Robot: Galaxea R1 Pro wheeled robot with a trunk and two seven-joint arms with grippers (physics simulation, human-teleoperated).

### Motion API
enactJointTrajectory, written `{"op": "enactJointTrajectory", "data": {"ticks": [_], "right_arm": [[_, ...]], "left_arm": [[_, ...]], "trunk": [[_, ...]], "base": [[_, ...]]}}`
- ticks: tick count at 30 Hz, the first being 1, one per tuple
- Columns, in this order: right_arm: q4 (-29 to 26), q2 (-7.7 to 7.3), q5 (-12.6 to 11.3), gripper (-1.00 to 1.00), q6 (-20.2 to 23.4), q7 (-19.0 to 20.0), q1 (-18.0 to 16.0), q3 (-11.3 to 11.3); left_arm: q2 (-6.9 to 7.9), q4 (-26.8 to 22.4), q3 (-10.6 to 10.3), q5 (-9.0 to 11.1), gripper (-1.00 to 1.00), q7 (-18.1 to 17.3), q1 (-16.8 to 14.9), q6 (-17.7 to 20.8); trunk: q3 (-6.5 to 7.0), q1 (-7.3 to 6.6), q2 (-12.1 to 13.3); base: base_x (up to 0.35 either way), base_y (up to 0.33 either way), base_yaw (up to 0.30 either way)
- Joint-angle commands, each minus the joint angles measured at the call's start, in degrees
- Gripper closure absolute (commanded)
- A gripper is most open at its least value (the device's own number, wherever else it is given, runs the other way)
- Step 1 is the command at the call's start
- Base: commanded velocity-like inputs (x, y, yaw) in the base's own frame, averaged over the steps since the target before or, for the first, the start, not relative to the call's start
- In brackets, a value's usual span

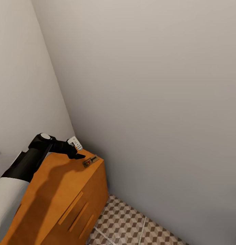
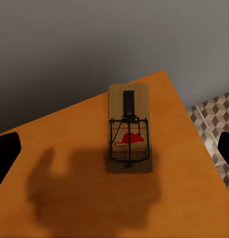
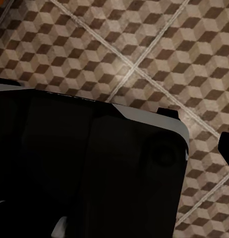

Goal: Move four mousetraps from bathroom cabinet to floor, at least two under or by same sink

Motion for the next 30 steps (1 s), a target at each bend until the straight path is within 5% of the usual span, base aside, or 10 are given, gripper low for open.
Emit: {"op": "enactJointTrajectory", "data": {"ticks": [1, 30], "right_arm": [[0.1, 0.0, -0.3, -1.0, -0.2, 0.2, -0.1, 0.2], [0.1, 0.0, -0.3, -1.0, -0.2, 0.2, -0.1, 0.2]], "left_arm": [[0.03, -0.1, -0.1, -0.3, -1.0, -0.3, -0.1, 0.5], [0.03, 0.0, -0.2, -0.3, -1.0, -0.3, -0.1, 0.5]], "trunk": [[-0.2, 0.03, -0.1], [-2.66, 0.03, -0.1]], "base": [[0.0, 0.0, 0.0], [0.0, 0.0, 0.0]]}}
